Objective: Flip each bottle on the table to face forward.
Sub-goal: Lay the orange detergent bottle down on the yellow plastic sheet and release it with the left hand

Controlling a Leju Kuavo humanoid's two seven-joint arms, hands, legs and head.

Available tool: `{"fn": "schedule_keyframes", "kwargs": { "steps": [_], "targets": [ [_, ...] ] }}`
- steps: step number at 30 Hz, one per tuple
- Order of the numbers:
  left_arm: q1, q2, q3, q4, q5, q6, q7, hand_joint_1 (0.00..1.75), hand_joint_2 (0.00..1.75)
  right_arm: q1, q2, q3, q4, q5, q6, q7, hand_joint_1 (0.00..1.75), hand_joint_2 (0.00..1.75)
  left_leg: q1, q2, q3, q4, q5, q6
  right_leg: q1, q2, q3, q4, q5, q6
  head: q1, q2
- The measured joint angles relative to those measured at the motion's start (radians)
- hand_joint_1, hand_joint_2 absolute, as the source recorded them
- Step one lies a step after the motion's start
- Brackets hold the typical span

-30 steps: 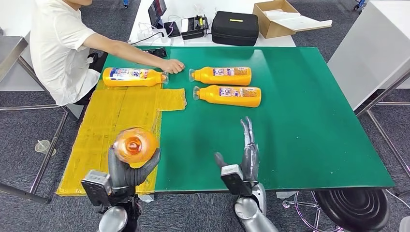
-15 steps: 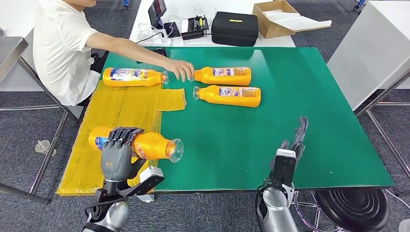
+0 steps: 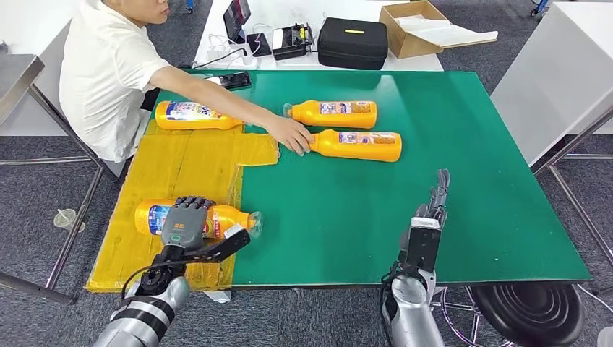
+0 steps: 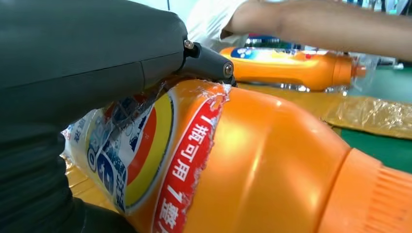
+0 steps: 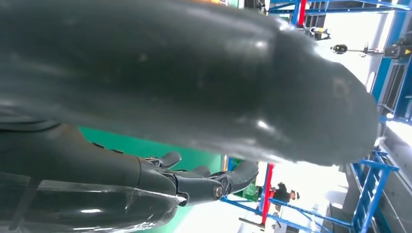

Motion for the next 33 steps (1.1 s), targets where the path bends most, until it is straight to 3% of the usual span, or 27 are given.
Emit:
{"fn": "schedule_keyframes", "kwargs": {
  "steps": [8, 9, 10, 12, 13, 15, 26, 33],
  "targets": [
    [-0.047, -0.001, -0.001, 0.069, 0.002, -0.022, 0.011, 1.7, 1.75, -0.003, 0.005, -0.001, 0.02, 0.0, 0.009, 0.002, 0.0, 0.0, 0.0, 0.0, 0.006, 0.0, 0.001, 0.0, 0.0, 0.0, 0.005, 0.0, 0.0, 0.0, 0.0, 0.0],
    [-0.051, -0.002, 0.0, 0.073, 0.005, -0.032, 0.014, 1.53, 1.75, -0.003, 0.005, -0.001, 0.021, 0.0, 0.012, 0.002, 0.0, 0.0, 0.0, 0.0, 0.006, 0.0, 0.002, 0.0, 0.0, 0.0, 0.006, 0.0, 0.0, 0.0, 0.0, 0.0],
    [-0.055, -0.002, 0.0, 0.076, 0.011, -0.047, 0.017, 1.26, 1.75, -0.003, 0.005, -0.001, 0.023, 0.0, 0.014, 0.003, 0.0, 0.0, 0.0, 0.0, 0.007, 0.0, 0.002, 0.0, 0.0, 0.0, 0.006, 0.0, 0.0, 0.0, 0.0, 0.0],
    [-0.065, -0.002, 0.0, 0.08, 0.027, -0.087, 0.017, 0.52, 1.75, -0.003, 0.005, -0.002, 0.026, 0.0, 0.018, 0.004, 0.0, 0.0, 0.0, 0.0, 0.008, 0.0, 0.002, 0.0, 0.0, -0.001, 0.008, 0.0, 0.0, 0.0, 0.0, 0.0],
    [-0.07, -0.002, 0.0, 0.081, 0.037, -0.108, 0.013, 0.25, 1.75, -0.003, 0.005, -0.002, 0.027, 0.0, 0.021, 0.005, 0.0, 0.0, 0.0, -0.001, 0.009, 0.0, 0.002, 0.0, 0.0, -0.001, 0.009, 0.0, 0.0, 0.0, 0.0, 0.0],
    [-0.079, -0.002, 0.0, 0.083, 0.052, -0.143, 0.0, 0.01, 1.75, -0.002, 0.005, -0.004, 0.03, 0.0, 0.029, 0.006, 0.0, 0.0, 0.0, -0.001, 0.01, -0.001, 0.002, 0.0, 0.0, -0.001, 0.01, 0.0, 0.0, 0.0, 0.0, 0.0],
    [-0.125, 0.01, -0.011, 0.084, 0.204, -0.387, -0.137, 0.0, 1.75, -0.004, 0.003, -0.014, 0.051, 0.002, 0.05, 0.0, 0.0, 0.0, 0.0, -0.001, 0.01, 0.0, 0.002, 0.0, 0.0, -0.001, 0.011, 0.0, 0.0, 0.0, 0.0, 0.0],
    [-0.129, 0.031, -0.037, 0.083, 0.356, -0.451, -0.236, 0.0, 1.75, -0.026, -0.009, -0.006, 0.087, 0.083, 0.003, -0.011, 0.0, 0.0, 0.0, -0.002, 0.01, -0.001, 0.002, 0.0, 0.0, -0.001, 0.011, 0.0, 0.0, 0.0, 0.0, 0.0]
  ]
}}
